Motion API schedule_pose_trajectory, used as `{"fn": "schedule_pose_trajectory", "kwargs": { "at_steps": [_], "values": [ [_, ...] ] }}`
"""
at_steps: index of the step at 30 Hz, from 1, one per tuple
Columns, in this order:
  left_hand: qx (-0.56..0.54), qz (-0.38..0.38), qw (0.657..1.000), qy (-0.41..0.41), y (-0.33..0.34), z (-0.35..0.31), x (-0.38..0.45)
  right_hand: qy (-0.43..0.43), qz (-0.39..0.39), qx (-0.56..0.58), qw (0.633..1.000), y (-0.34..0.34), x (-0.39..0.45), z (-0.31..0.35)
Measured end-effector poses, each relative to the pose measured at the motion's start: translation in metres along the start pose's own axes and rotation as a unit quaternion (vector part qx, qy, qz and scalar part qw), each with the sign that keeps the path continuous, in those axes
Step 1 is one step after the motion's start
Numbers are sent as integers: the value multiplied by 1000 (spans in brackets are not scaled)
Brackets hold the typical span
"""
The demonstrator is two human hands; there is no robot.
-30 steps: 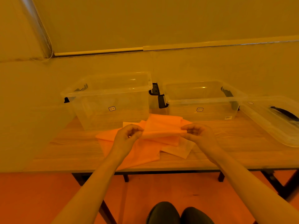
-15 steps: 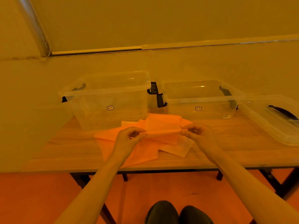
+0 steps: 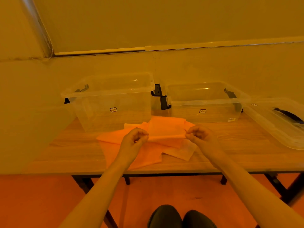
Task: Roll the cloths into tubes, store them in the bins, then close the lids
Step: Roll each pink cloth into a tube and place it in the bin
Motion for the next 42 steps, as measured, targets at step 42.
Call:
{"fn": "schedule_pose_trajectory", "kwargs": {
  "at_steps": [42],
  "values": [
    [41, 12, 999, 18, 3, 3, -10, -25, 9, -75, 997, 3, -9, -8]
  ]
}}
Point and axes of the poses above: each hand's wrist, its own x-axis towards the middle knuckle, its own y-axis out of the palm, z = x × y, the point moved 8 cm from there along x, towards the middle knuckle, and after that the axes turned 4 degrees about -x, right-handed, at the moved point
